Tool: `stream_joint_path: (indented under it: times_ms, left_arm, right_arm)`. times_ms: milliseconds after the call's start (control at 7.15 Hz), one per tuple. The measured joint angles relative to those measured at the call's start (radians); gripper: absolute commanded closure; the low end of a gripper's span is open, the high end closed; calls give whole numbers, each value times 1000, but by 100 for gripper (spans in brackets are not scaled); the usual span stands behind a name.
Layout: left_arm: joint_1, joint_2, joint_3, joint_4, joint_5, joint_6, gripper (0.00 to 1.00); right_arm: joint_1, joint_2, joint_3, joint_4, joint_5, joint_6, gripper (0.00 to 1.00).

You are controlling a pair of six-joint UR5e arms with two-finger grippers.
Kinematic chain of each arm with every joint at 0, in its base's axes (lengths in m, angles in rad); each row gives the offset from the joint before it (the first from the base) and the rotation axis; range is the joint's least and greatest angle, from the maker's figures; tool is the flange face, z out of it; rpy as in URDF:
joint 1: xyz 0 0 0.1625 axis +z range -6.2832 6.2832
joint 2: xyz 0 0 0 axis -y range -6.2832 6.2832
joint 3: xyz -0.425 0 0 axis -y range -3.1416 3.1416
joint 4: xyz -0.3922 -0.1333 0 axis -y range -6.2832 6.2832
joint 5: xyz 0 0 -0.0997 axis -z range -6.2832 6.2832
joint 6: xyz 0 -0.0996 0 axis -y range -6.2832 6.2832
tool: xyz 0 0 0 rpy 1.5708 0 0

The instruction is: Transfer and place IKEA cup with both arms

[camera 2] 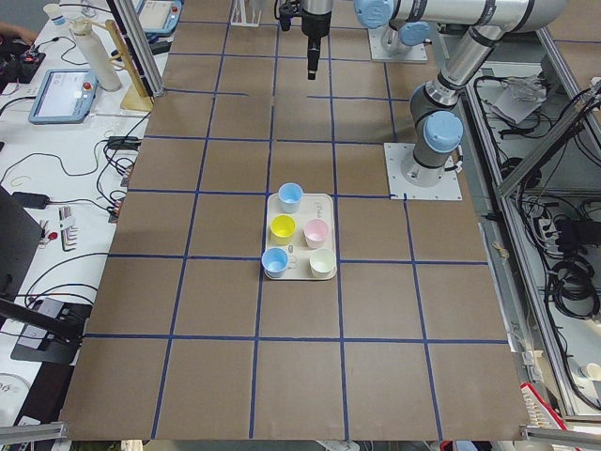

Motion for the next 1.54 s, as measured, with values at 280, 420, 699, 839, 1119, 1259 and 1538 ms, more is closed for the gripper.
stream_joint_path:
  times_ms: [280,420,699,839,1119,1259,1538]
  left_arm:
    - [0,0,0,3,0,0,0]
    - [0,0,-1,4,-1,0,0]
    - [0,0,-1,4,-1,0,0]
    - [0,0,-1,4,0,0,0]
    - [0,0,0,4,0,1,0]
    - [0,0,0,4,0,2,0]
    - [0,0,1,5,-1,3,0]
  right_arm:
    - [-3,6,0,-4,-4,-2,0]
    - [-9,17,-1,-23,-27,-24,0]
    - [-34,64,3,-137,-153,-81,0]
    - [-51,101,5,-189,-219,-101,0]
    - [-101,191,9,-285,-331,-171,0]
    - [-142,237,11,-327,-363,-204,0]
    - [-222,316,15,-408,-378,-286,2]
